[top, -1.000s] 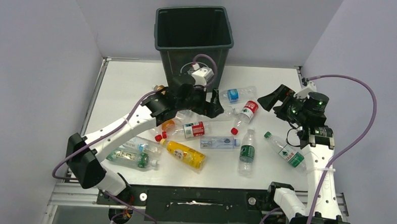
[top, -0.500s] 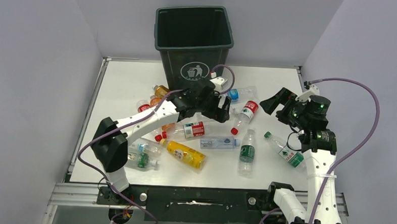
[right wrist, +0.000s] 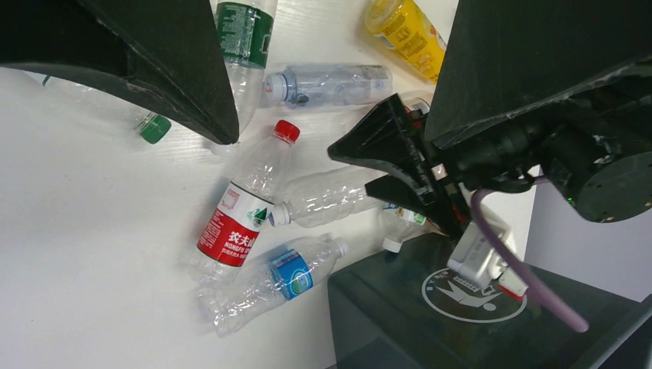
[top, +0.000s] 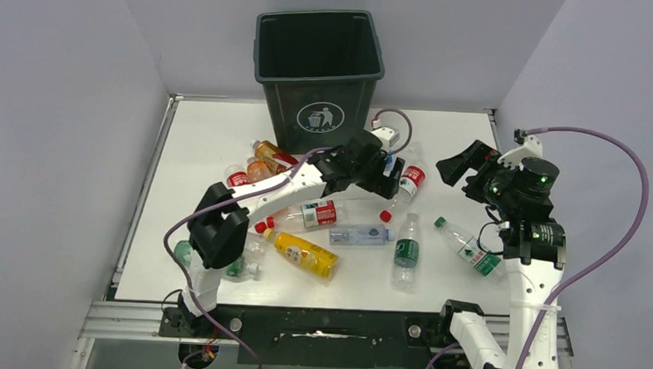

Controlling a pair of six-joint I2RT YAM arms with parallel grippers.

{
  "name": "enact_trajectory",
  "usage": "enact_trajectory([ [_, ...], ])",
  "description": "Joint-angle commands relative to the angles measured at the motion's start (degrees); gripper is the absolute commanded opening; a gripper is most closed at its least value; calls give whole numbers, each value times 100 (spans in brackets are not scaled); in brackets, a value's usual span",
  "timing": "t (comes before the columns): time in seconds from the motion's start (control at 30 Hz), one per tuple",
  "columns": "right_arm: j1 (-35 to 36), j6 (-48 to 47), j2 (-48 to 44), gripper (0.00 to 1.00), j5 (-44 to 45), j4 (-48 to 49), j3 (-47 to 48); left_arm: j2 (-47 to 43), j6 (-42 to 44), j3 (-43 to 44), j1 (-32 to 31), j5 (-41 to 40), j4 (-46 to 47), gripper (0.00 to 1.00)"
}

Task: Put the plastic bottles in the bin
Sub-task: Pick up the plastic bottle at the center of the board.

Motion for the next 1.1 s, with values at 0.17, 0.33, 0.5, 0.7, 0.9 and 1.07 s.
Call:
enact_trajectory([
  [0.17, -31, -81, -184, 98, 143, -46, 120, 1022, 504, 1290, -480, -715, 486, 91],
  [0.33, -36, -65, -238, 98, 142, -43, 62, 1138, 752, 1222, -583, -1058, 1184, 91],
  [0.5, -31, -48, -259, 98, 134, -39, 32, 1562, 855, 1725, -571, -1220, 1168, 91],
  [0.7, -31, -37, -272, 98, 104, -27, 1, 2189, 751, 2421, -575, -1355, 942, 91],
  [0.9, -33, -41, -394, 98, 41, -137, -11, 2397, 750, 2487, -575, -1490, 1081, 90],
  [1.07, -31, -37, -701, 98, -8, -328, -216, 2325, 689, 2177, -576, -1527, 1371, 90],
])
